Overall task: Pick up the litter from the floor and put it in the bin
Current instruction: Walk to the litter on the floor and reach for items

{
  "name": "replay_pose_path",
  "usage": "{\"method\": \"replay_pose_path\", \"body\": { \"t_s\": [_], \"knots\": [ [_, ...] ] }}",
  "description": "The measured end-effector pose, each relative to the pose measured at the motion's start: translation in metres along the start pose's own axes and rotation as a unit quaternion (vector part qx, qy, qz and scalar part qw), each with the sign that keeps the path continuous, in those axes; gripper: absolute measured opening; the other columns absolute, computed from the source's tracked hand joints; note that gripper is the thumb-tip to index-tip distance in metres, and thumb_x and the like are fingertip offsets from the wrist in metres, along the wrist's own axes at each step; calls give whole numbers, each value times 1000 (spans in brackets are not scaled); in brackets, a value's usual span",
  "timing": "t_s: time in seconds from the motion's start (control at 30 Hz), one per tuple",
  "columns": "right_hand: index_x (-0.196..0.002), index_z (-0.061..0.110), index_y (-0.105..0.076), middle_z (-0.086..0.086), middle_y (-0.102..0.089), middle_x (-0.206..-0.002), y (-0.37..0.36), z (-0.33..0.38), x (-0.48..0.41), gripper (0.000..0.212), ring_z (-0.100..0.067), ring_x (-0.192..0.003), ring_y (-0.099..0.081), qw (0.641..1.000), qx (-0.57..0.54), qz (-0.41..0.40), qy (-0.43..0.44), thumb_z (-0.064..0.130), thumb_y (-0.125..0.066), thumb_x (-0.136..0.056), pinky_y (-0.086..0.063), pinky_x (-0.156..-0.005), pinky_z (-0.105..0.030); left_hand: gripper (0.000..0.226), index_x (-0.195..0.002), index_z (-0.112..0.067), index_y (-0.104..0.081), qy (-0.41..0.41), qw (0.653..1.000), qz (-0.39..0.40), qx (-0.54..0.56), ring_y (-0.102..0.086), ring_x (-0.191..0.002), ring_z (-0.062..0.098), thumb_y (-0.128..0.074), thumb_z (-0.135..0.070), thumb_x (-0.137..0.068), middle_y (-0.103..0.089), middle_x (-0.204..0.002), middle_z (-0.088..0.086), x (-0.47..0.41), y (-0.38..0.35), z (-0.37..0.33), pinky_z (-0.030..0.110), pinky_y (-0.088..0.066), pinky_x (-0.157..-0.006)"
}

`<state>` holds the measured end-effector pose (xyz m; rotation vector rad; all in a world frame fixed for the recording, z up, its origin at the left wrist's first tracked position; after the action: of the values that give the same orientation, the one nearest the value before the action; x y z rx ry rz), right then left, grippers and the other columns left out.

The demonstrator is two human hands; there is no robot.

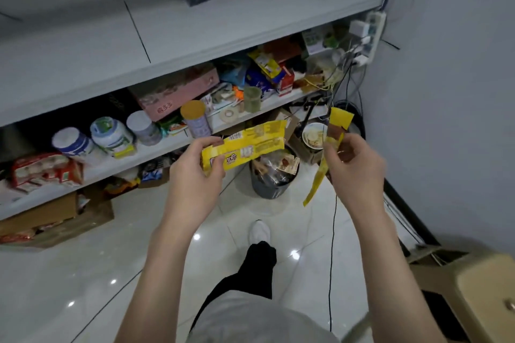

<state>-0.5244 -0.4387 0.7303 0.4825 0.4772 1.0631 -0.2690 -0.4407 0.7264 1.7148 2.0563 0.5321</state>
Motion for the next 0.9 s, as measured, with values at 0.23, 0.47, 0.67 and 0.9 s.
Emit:
{"method": "replay_pose_path", "body": {
  "t_s": [0.23, 0.47, 0.67, 0.9],
  "knots": [
    [-90, 26, -65, 17, -63, -75, -30, -1, -118, 5, 0, -71, -58, 996, 32, 72, 34, 29, -65, -94, -41, -61, -14, 20, -108, -37, -60, 74, 996, -32, 40, -68, -68, 30, -60, -23, -95, -67, -87, -7, -93, -61, 9, 49, -55, -64],
    [-95, 22, -68, 13, -65, -79, -61, -13, -207, 7, -3, -74, -61, 989, 24, 134, 57, 28, -66, -94, -47, -68, -23, 19, -108, -33, -59, 138, 987, -53, 59, -70, -76, 21, -60, -18, -96, -67, -96, -9, -146, -110, 0, 38, -56, -69],
    [-98, 18, -70, 7, -68, -82, -84, -39, -271, 12, -9, -77, -64, 973, 31, 212, 88, 29, -65, -94, -55, -76, -38, 22, -111, -28, -61, 226, 964, -104, 90, -72, -71, 12, -63, -13, -95, -67, -98, -13, -159, -162, -3, 40, -59, -69],
    [-88, 16, -64, 1, -65, -77, -116, -79, -339, 17, -22, -75, -62, 925, 62, 330, 178, 32, -66, -93, -53, -71, -45, 22, -111, -26, -60, 323, 914, -224, 102, -73, -72, 15, -62, -13, -94, -67, -98, -10, -164, -240, -17, 46, -59, -74]
  ]
}}
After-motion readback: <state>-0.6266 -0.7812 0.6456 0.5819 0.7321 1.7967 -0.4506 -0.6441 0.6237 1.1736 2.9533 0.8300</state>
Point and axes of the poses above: each hand's wrist, its own x-axis away from the middle knuckle, its own y-axis out of the back of the hand, z = x × y, the point moved 1 cm from there along -x, towards the middle knuckle
